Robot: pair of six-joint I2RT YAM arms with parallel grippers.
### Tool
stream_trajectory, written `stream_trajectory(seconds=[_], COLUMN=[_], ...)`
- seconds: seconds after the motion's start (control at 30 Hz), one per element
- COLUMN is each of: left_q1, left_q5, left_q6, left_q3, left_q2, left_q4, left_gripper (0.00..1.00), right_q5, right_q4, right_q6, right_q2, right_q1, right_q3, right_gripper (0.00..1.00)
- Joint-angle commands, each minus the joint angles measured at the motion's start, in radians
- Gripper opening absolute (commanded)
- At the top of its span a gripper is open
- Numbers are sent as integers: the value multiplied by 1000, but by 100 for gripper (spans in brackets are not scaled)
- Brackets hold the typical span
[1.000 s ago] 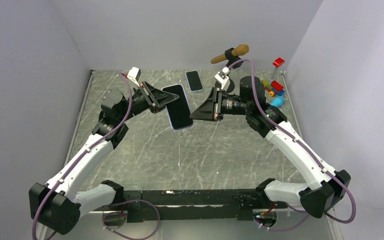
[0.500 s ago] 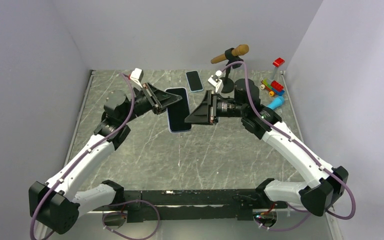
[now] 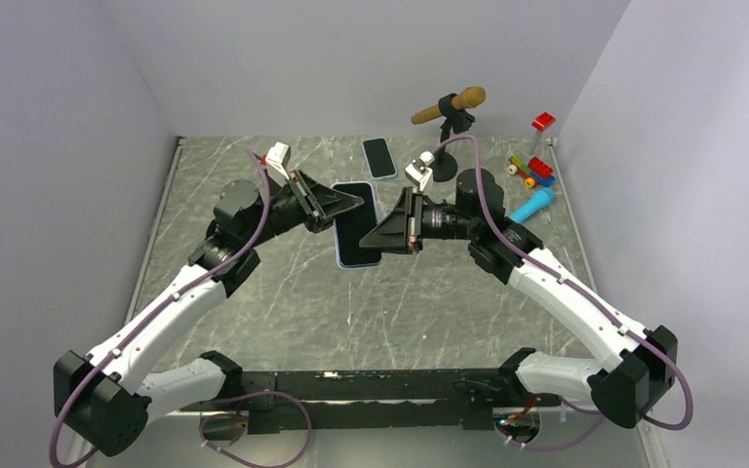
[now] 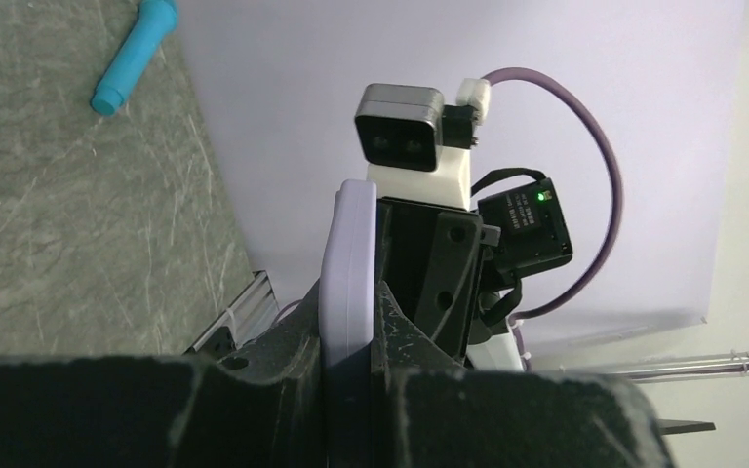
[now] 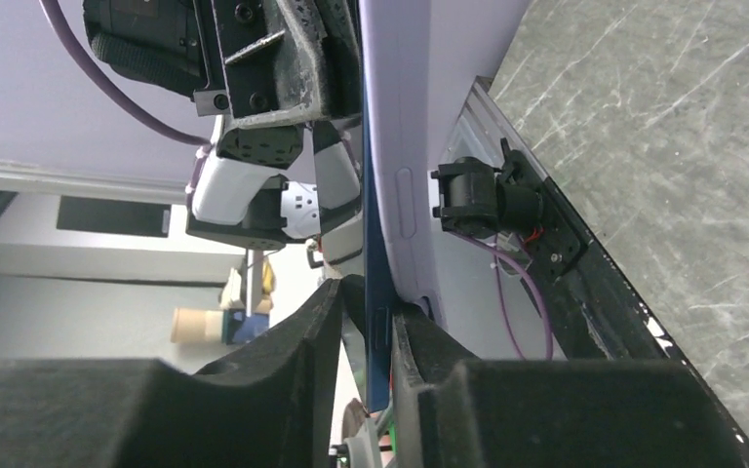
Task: Take the phone out of the phone case
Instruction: Remove the phone case from the phone.
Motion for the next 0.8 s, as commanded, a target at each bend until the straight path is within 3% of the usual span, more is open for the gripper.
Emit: stream_trajectory(seconds=[0.0, 0.07, 0.13, 0.2, 0.23, 0.27, 0.37, 0.47, 0.63, 0.7, 0.77], left_q1=[-26, -30, -30, -30, -30, -31, -30, -27, -18, -16, -15], left_q5=[14, 4, -14, -30, -34, -39, -41, -66, -123, -132, -131], left_q6=[-27, -4, 9, 17, 23, 31, 47, 94, 243, 240, 197], left_q3=[65, 72, 69, 65, 64, 62, 35, 19, 50, 17, -52], left_q2=[-19, -27, -39, -52, -59, -67, -99, -147, -232, -270, -309], left_q4=[-49, -88, -96, -115, -126, -138, -140, -172, -374, -369, -289], left_gripper=[0, 6, 20, 40, 60, 71, 97, 99, 99, 98, 91], right_q5=[-8, -34, -48, -65, -74, -84, -119, -135, -130, -144, -156], right_q4=[235, 290, 325, 392, 434, 480, 558, 634, 799, 843, 874], right_q6=[110, 145, 166, 200, 228, 254, 317, 364, 472, 495, 499], right_q2=[9, 12, 6, -9, -21, -28, -37, -43, -29, -14, 3], right_q1=[-6, -18, -29, -37, -40, -42, -69, -95, -129, -133, -133], right_q3=[-29, -46, -64, -91, -107, -123, -154, -182, -244, -246, -240], right_gripper=[19, 2, 0, 0, 0, 0, 0, 0, 0, 0, 0])
